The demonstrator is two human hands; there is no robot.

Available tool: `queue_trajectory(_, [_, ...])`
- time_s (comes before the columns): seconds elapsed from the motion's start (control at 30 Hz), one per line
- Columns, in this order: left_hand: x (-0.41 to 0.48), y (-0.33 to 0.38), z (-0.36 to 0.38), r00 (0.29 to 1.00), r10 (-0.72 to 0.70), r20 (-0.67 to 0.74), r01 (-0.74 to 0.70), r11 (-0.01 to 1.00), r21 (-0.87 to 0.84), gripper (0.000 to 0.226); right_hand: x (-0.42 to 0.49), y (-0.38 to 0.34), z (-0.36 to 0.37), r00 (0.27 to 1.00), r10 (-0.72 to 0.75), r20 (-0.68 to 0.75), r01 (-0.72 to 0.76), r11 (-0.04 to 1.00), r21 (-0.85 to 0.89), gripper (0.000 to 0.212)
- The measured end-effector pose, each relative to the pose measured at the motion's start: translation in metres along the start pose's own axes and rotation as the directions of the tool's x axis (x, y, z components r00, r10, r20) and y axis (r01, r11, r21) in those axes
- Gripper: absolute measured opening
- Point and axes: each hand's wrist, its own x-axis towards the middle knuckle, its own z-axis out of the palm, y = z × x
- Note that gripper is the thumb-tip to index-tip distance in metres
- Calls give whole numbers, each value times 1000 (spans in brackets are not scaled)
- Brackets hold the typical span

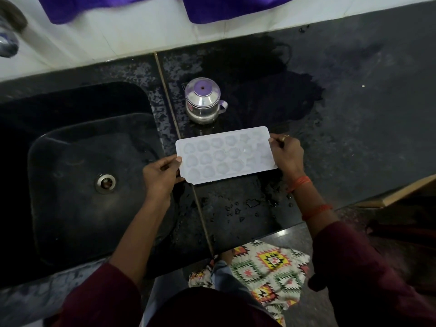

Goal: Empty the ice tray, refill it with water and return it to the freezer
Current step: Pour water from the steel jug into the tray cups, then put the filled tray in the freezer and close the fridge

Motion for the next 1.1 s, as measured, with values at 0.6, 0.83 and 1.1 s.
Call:
queue_trajectory(0.6, [-39,5,20,997,58,50,-60,997,39,13,-32,31,-58,996,-30,-87,39,994,104,28])
queue_trajectory(0.83, [-69,0,38,991,89,95,-96,993,74,15,-58,60,-89,992,30,-121,-14,991,131,27])
queue_trajectory(1.1, [-95,-3,59,966,77,248,-117,981,152,16,-114,100,-127,970,94,-224,-35,967,253,44])
